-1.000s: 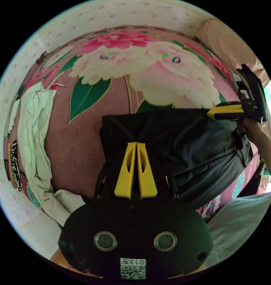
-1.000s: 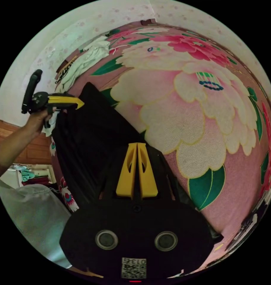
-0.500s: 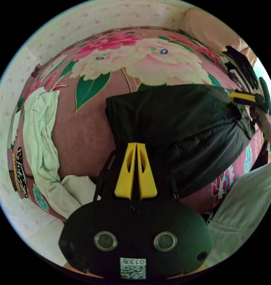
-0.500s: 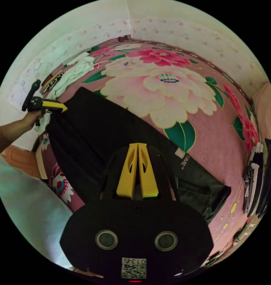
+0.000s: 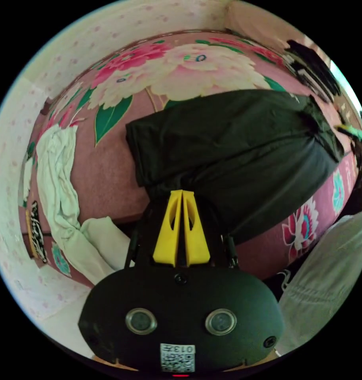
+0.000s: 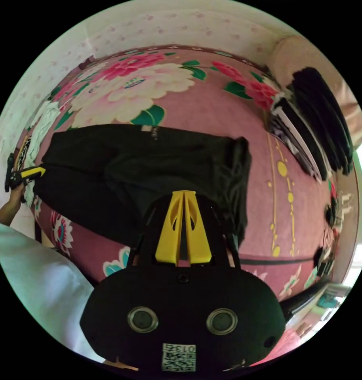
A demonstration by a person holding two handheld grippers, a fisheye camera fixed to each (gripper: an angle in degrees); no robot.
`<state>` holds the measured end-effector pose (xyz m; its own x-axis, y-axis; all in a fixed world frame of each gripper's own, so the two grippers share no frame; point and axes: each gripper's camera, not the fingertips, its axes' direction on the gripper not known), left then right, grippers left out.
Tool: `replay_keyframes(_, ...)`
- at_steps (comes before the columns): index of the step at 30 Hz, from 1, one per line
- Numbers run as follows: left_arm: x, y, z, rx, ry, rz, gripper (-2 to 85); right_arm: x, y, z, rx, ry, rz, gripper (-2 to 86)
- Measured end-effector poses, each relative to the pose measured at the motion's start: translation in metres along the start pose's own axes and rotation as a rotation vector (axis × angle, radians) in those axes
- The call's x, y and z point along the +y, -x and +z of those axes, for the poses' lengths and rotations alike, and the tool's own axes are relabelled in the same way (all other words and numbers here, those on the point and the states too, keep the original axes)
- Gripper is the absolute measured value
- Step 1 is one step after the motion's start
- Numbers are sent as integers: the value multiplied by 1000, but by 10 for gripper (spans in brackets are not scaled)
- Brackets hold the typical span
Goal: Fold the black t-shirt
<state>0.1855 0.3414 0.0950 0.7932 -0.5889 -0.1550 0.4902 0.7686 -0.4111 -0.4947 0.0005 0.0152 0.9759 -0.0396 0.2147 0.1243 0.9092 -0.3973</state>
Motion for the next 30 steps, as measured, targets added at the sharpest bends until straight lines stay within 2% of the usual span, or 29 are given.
replay_keyframes(1,-2,7,-1,73,18,-63,-3,16,-16,-3,34,6,49,0)
replay_keyframes(3,-4,6,-8,69,7,-90,-3,37,-39,-7,52,22,110,0)
replay_keyframes(8,-15,-60,-34,88,-87,76,-4,80,-73,-5,83,41,174,1)
replay_keyframes(13,-31,-120,3,-4,72,179,-4,97,-79,29,114,151,120,1)
replay_keyframes(17,-36,-133,-5,-69,80,120,-4,115,-94,21,103,129,103,2)
replay_keyframes(21,-54,-166,-34,-32,-103,170,-4,112,-113,-15,107,-93,122,9)
replay_keyframes(23,-83,-205,-35,12,-125,273,-4,89,-126,-15,61,-163,107,23)
replay_keyframes(26,-121,-264,-33,109,-174,418,-3,51,-139,4,-40,-142,73,40)
replay_keyframes(30,-158,-343,-31,143,-219,628,-3,19,-151,19,-58,-160,89,47)
